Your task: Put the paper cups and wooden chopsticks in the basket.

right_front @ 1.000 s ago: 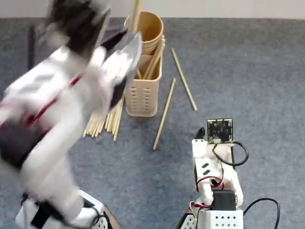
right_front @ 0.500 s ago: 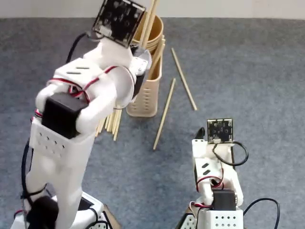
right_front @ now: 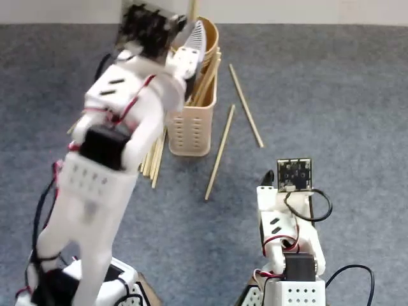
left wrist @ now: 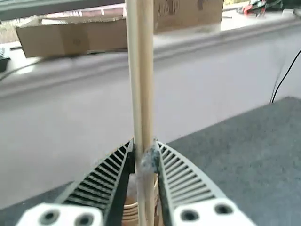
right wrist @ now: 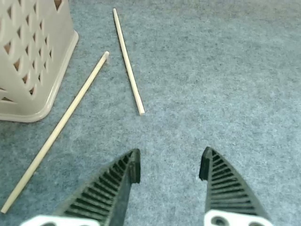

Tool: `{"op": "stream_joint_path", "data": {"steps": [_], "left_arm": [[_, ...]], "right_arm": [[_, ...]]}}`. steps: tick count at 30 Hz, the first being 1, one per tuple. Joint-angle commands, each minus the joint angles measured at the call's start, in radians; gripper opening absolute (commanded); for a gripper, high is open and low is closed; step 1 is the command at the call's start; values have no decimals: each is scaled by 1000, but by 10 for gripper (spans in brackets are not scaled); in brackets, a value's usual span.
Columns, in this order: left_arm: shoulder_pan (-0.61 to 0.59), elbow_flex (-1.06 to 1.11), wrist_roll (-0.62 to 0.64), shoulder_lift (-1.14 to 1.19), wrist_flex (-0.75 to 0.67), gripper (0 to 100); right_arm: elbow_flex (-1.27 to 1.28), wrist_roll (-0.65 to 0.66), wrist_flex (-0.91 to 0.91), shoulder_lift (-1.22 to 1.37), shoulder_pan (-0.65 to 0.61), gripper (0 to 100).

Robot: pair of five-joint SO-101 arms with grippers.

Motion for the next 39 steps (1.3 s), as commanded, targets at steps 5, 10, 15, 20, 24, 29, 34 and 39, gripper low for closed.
{"op": "stream_joint_path", "data": {"steps": [5, 10, 15, 20, 24, 29, 34, 39], "left_arm": [[-139, -51, 57, 213, -20, 4], [-170, 4, 109, 200, -18, 5], [-162, 194, 112, 50, -23, 111], [-162, 285, 110, -59, -46, 184], [-162, 283, 107, -70, -48, 189], [-196, 278, 106, -79, -41, 185], [-398, 275, 109, -170, -40, 184], [-591, 337, 106, -292, 29, 184]], "right_arm": [[131, 14, 1, -16, 8, 214], [131, 14, 1, -16, 8, 214], [131, 14, 1, -16, 8, 214], [131, 14, 1, -16, 8, 214], [131, 14, 1, -16, 8, 214], [134, 14, 1, -16, 8, 214], [134, 14, 1, -16, 8, 214], [134, 15, 1, -16, 8, 214]]}}
